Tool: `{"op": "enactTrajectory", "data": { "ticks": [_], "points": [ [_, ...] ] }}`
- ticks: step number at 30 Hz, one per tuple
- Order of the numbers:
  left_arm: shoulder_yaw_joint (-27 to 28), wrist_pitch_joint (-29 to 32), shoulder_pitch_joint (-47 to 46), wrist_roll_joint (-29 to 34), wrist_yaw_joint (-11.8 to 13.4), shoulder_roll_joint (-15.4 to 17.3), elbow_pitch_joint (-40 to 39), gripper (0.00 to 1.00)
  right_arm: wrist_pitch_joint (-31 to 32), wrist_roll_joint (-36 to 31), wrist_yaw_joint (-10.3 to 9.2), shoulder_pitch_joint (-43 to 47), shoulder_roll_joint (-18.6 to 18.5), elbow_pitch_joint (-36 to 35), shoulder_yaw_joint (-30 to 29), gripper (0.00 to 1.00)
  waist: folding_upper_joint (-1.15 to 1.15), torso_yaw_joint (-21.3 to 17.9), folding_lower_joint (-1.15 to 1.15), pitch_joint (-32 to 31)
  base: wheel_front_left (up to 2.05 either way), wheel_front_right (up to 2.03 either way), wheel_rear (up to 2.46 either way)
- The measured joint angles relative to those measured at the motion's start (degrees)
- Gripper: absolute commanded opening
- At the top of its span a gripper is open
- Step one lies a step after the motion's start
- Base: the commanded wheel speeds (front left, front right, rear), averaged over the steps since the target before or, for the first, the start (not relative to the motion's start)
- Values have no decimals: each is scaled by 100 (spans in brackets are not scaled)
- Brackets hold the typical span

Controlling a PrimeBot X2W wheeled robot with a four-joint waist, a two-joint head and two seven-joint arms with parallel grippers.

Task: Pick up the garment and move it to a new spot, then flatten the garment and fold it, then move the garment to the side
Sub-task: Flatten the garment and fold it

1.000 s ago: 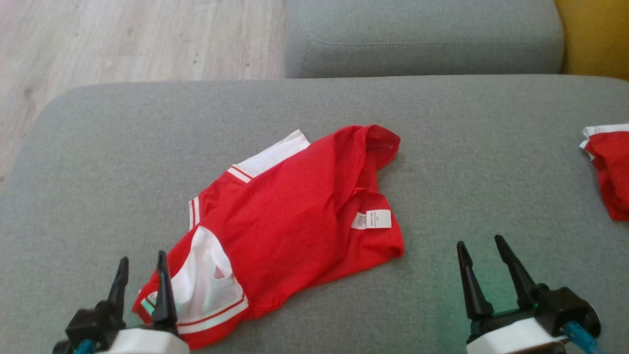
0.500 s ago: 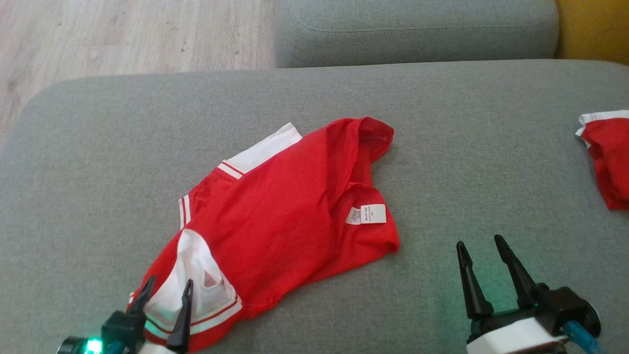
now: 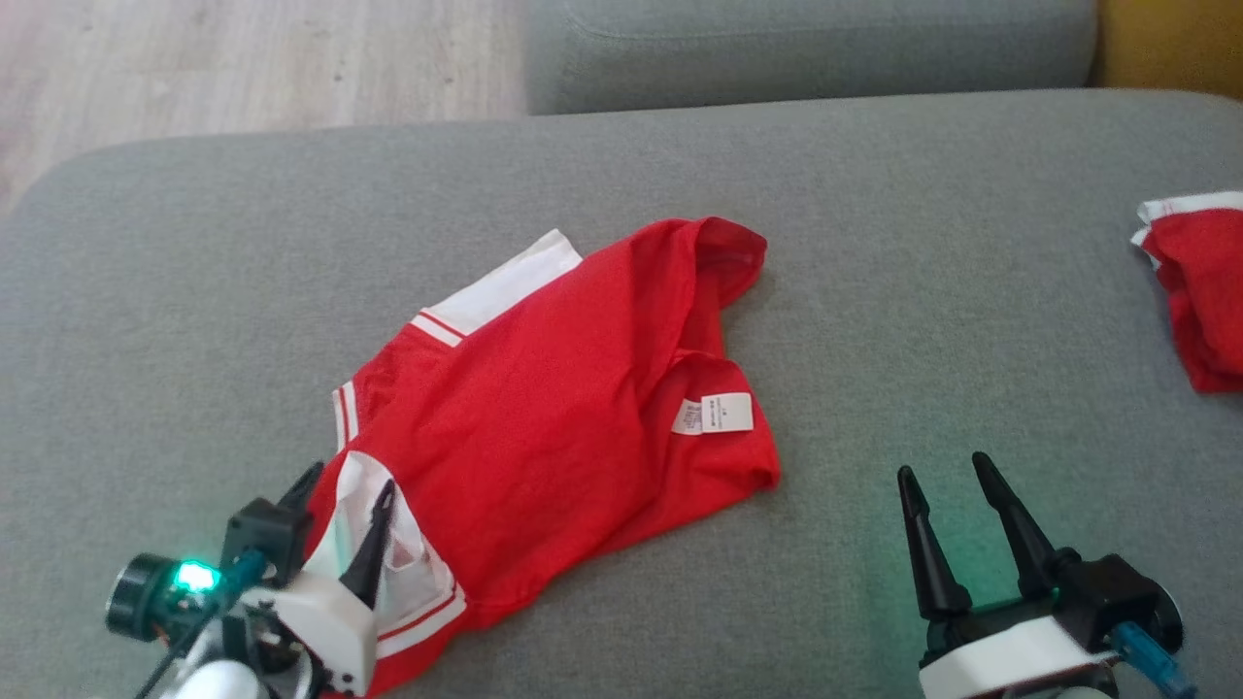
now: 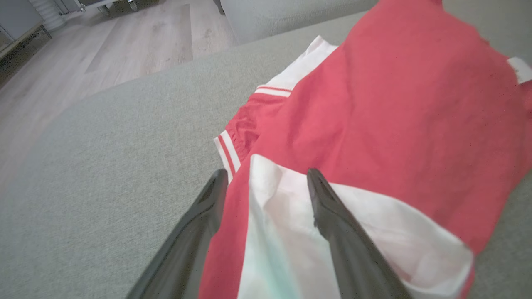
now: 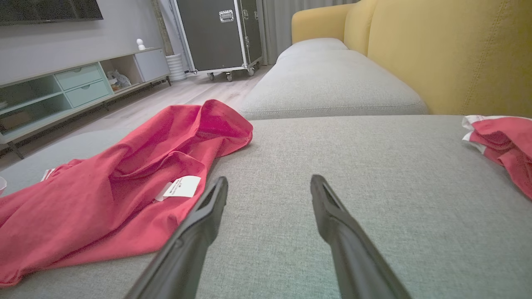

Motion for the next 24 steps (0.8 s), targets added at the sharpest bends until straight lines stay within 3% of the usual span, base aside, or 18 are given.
{"op": "enactTrajectory", "data": {
  "ticks": [3,5,6,12,24],
  "points": [
    [11,279,-45,-8,7,101,1,100,0,25,0,-3,0,5,-3,100,0,-77,0,75,0,0,0],
    [42,356,-61,-99,23,114,-40,10,0,34,0,-24,1,8,-3,100,0,-130,0,106,0,0,0],
    [67,385,-60,-133,30,119,-90,0,0,34,1,-32,1,7,-9,100,0,-149,0,119,0,0,0],
    [316,394,-16,-324,132,222,-689,0,0,33,0,-36,1,4,-75,100,0,-117,0,163,0,0,0],
    [1241,-63,204,-326,486,856,-2106,0,0,96,0,-113,-204,111,32,100,0,435,0,124,0,0,0]
  ]
}}
